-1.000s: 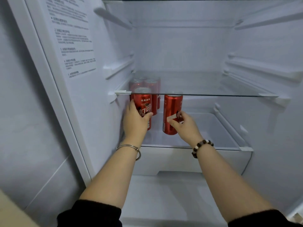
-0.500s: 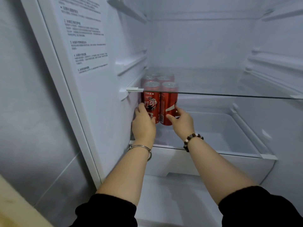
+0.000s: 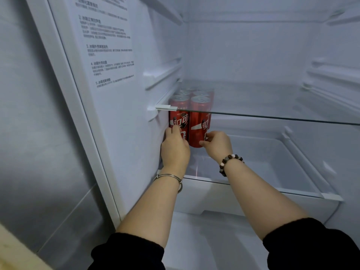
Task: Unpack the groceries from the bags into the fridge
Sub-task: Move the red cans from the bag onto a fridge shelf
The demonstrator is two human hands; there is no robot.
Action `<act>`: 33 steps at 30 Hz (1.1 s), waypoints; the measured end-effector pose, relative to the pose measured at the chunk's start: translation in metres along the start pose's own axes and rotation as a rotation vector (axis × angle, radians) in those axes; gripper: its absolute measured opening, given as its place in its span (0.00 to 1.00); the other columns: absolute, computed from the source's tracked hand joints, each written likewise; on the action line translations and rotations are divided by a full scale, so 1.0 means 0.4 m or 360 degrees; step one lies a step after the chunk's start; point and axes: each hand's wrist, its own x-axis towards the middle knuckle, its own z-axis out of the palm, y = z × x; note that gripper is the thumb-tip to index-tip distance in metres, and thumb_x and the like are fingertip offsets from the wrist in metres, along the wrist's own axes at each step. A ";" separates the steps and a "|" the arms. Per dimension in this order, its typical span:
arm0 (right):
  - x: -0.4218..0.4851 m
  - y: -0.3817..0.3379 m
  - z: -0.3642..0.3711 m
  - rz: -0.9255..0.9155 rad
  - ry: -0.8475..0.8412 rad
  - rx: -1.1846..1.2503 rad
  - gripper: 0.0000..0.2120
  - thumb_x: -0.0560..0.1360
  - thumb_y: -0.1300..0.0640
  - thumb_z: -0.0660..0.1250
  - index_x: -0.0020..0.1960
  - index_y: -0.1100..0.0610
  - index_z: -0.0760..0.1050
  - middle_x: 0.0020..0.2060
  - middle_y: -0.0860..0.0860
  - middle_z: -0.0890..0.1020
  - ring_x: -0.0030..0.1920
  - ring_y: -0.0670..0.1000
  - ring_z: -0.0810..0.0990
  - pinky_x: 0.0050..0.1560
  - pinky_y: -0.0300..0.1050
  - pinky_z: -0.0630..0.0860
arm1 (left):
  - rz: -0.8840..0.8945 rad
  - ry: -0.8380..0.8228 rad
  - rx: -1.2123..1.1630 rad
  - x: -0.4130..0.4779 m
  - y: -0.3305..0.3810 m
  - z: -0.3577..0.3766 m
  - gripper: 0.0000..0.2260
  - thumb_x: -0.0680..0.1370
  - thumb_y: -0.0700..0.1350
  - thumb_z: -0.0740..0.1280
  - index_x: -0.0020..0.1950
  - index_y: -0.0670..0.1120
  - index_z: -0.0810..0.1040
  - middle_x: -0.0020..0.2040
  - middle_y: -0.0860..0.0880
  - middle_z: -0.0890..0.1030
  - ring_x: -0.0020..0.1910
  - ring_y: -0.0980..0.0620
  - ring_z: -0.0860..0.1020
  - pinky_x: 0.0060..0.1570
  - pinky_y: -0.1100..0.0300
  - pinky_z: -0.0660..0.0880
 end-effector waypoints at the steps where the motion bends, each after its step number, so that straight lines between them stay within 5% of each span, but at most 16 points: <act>1: 0.001 0.000 0.000 0.0000 0.0000 -0.0003 0.13 0.73 0.58 0.70 0.56 0.62 0.79 0.52 0.57 0.82 0.54 0.56 0.79 0.55 0.47 0.74 | 0.0003 0.0002 -0.0006 -0.001 0.001 -0.001 0.11 0.77 0.39 0.63 0.60 0.42 0.72 0.59 0.44 0.73 0.51 0.42 0.78 0.49 0.53 0.75; 7: 0.001 -0.008 0.002 -0.0007 -0.0041 -0.0075 0.09 0.74 0.58 0.70 0.52 0.61 0.80 0.48 0.56 0.83 0.51 0.55 0.80 0.48 0.43 0.72 | 0.0016 -0.0058 0.0015 -0.007 0.000 -0.001 0.10 0.76 0.39 0.64 0.58 0.43 0.73 0.58 0.45 0.72 0.49 0.43 0.78 0.46 0.53 0.75; 13: -0.043 0.005 -0.032 0.0039 0.0016 -0.0127 0.22 0.78 0.54 0.64 0.69 0.63 0.68 0.62 0.59 0.77 0.61 0.56 0.76 0.59 0.46 0.71 | 0.0030 -0.0099 -0.0025 -0.025 -0.008 0.000 0.13 0.75 0.40 0.64 0.59 0.43 0.74 0.58 0.44 0.74 0.54 0.43 0.76 0.50 0.51 0.74; 19: -0.129 0.068 -0.149 0.0133 0.0237 -0.0338 0.21 0.80 0.52 0.58 0.69 0.61 0.67 0.60 0.58 0.77 0.60 0.57 0.74 0.55 0.47 0.71 | 0.0757 -0.0324 -0.0128 -0.098 0.023 0.012 0.13 0.79 0.43 0.61 0.62 0.41 0.74 0.61 0.44 0.75 0.60 0.45 0.73 0.60 0.55 0.70; 24: -0.264 0.120 -0.234 0.0059 0.0619 -0.0536 0.24 0.80 0.52 0.57 0.72 0.62 0.61 0.69 0.58 0.69 0.68 0.58 0.65 0.66 0.50 0.64 | 0.1227 -0.0502 -0.0082 -0.183 0.079 0.036 0.25 0.80 0.51 0.56 0.76 0.44 0.58 0.77 0.43 0.56 0.76 0.46 0.54 0.73 0.55 0.49; 33: -0.569 0.066 -0.376 0.0032 0.1036 -0.0435 0.26 0.80 0.51 0.56 0.75 0.59 0.55 0.73 0.56 0.61 0.74 0.53 0.57 0.73 0.50 0.57 | 0.1551 -0.0363 -0.0626 -0.351 0.237 0.002 0.25 0.80 0.50 0.54 0.75 0.43 0.55 0.76 0.41 0.55 0.76 0.46 0.53 0.72 0.44 0.57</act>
